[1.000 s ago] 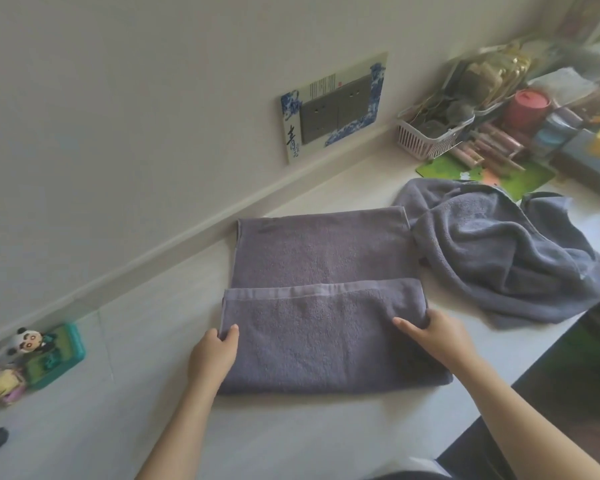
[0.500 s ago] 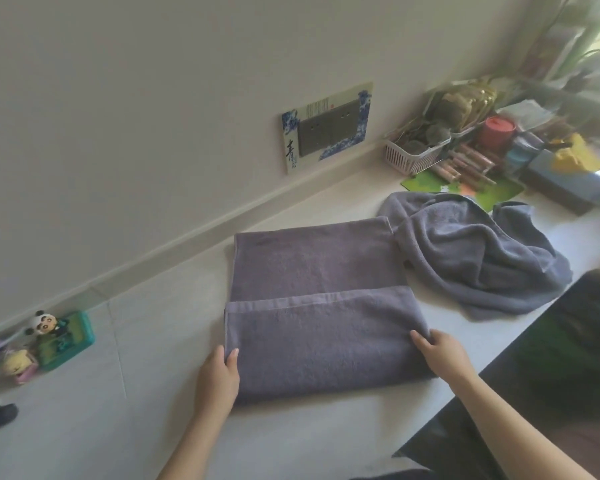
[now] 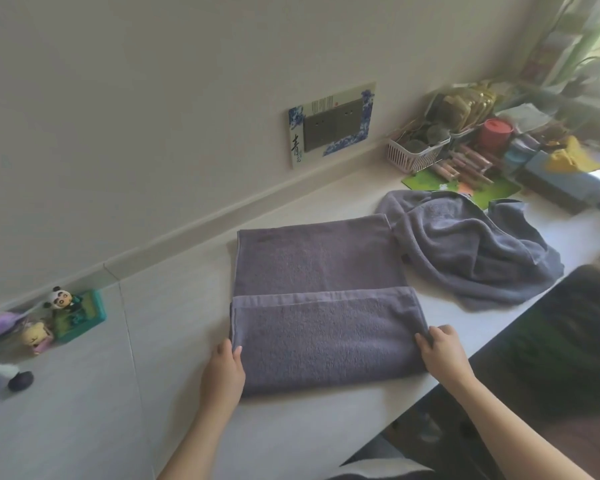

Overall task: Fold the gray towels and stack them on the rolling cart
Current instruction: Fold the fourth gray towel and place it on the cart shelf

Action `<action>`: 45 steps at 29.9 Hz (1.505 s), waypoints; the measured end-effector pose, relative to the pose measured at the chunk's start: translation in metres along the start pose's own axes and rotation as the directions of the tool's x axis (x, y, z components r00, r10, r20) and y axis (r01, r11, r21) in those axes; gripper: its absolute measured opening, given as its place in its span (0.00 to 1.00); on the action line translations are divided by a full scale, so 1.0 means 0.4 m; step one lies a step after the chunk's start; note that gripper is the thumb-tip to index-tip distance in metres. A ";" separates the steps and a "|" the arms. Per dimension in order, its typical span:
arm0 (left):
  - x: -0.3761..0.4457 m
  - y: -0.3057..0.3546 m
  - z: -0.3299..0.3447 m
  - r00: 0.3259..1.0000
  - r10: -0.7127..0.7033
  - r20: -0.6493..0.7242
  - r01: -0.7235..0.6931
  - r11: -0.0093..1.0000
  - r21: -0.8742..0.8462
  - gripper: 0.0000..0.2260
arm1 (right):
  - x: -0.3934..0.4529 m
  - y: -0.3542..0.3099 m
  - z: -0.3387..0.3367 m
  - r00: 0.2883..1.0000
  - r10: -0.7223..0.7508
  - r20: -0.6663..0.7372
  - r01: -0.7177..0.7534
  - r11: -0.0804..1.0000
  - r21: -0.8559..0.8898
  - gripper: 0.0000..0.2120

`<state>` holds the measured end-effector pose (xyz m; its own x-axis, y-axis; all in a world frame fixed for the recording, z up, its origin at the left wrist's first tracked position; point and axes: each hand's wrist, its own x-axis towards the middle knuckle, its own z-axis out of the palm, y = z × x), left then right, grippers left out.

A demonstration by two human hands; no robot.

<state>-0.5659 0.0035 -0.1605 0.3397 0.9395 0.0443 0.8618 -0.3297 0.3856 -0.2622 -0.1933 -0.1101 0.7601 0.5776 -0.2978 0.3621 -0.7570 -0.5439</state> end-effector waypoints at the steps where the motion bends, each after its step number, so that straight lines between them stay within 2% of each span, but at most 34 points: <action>1: -0.001 0.006 -0.002 0.999 -0.038 0.037 0.039 0.999 -0.008 0.09 | -0.001 0.003 0.006 1.000 0.001 0.003 -0.001 1.000 -0.022 0.14; 4: -0.001 0.036 -0.013 0.980 -0.180 0.089 0.178 0.984 0.030 0.08 | -0.003 0.002 0.023 0.999 0.032 -0.008 -0.032 0.999 -0.018 0.09; 5: -0.001 0.044 -0.015 0.977 -0.206 0.060 0.203 0.978 0.054 0.11 | -0.003 0.002 0.027 0.999 0.044 -0.025 -0.045 0.999 -0.031 0.10; 7: 0.003 0.052 -0.010 0.984 -0.172 -0.052 0.176 0.980 0.096 0.22 | -0.006 -0.007 0.033 0.995 0.006 -0.103 -0.023 0.986 -0.165 0.22; 8: 0.003 0.063 -0.003 0.989 -0.108 -0.099 0.119 0.987 0.111 0.27 | -0.010 -0.009 0.042 0.989 -0.062 -0.136 0.026 0.968 -0.248 0.25; 10: -0.009 0.114 0.023 0.987 0.102 -0.121 -0.085 0.987 0.134 0.27 | -0.025 -0.021 0.070 0.949 -0.292 -0.121 0.225 0.892 -0.391 0.25; 12: -0.041 0.182 0.057 0.942 0.335 -0.008 -0.331 0.933 0.140 0.24 | -0.053 -0.040 0.123 0.903 -0.423 0.076 0.410 0.795 -0.447 0.24; 14: -0.075 0.226 0.097 0.893 0.420 0.161 -0.444 0.882 0.158 0.25 | -0.073 -0.047 0.182 0.846 -0.473 0.247 0.530 0.688 -0.496 0.24; 16: -0.092 0.219 0.120 0.888 0.388 0.247 -0.439 0.875 0.204 0.26 | -0.072 -0.037 0.199 0.847 -0.446 0.289 0.530 0.671 -0.518 0.24; 20: -0.089 0.118 0.094 0.919 0.312 0.242 -0.370 0.895 0.248 0.26 | -0.044 0.033 0.160 0.914 -0.364 0.177 0.402 0.761 -0.509 0.27; 23: -0.081 0.069 0.061 0.926 0.261 0.272 -0.321 0.925 0.204 0.28 | -0.037 0.072 0.131 0.918 -0.378 0.118 0.383 0.773 -0.505 0.32; 26: -0.083 0.053 0.047 0.907 0.324 0.268 -0.359 0.928 0.095 0.27 | -0.045 0.068 0.114 0.920 -0.377 0.106 0.375 0.772 -0.514 0.36; 28: -0.095 0.060 0.046 0.868 0.447 0.217 -0.447 0.893 -0.052 0.24 | -0.065 0.053 0.104 0.898 -0.411 0.160 0.436 0.777 -0.454 0.29; 29: -0.109 0.065 0.048 0.852 0.489 0.187 -0.474 0.872 -0.122 0.23 | -0.076 0.051 0.106 0.862 -0.470 0.189 0.504 0.762 -0.407 0.25; 30: -0.123 0.068 0.052 0.846 0.509 0.158 -0.482 0.858 -0.179 0.21 | -0.085 0.050 0.113 0.824 -0.529 0.204 0.565 0.745 -0.353 0.22; 32: -0.144 0.068 0.060 0.859 0.497 0.125 -0.453 0.851 -0.266 0.18 | -0.097 0.039 0.125 0.807 -0.566 0.170 0.591 0.762 -0.265 0.17; 37: -0.117 0.085 0.056 0.898 0.423 0.120 -0.379 0.883 -0.276 0.17 | -0.084 0.032 0.148 0.843 -0.515 0.154 0.538 0.819 -0.202 0.17; 42: -0.087 0.101 0.057 0.929 0.363 0.072 -0.323 0.889 -0.325 0.12 | -0.068 0.003 0.149 0.861 -0.505 0.069 0.508 0.842 -0.182 0.08; 45: -0.070 0.119 0.042 0.941 0.316 0.123 -0.274 0.922 -0.275 0.08 | -0.059 -0.011 0.149 0.848 -0.527 0.056 0.528 0.830 -0.181 0.08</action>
<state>-0.5282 -0.0398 -0.1587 0.6383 0.7681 0.0504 0.5978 -0.5359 0.5962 -0.3140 -0.1854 -0.1472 0.4233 0.9059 -0.0102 0.7993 -0.3787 -0.4666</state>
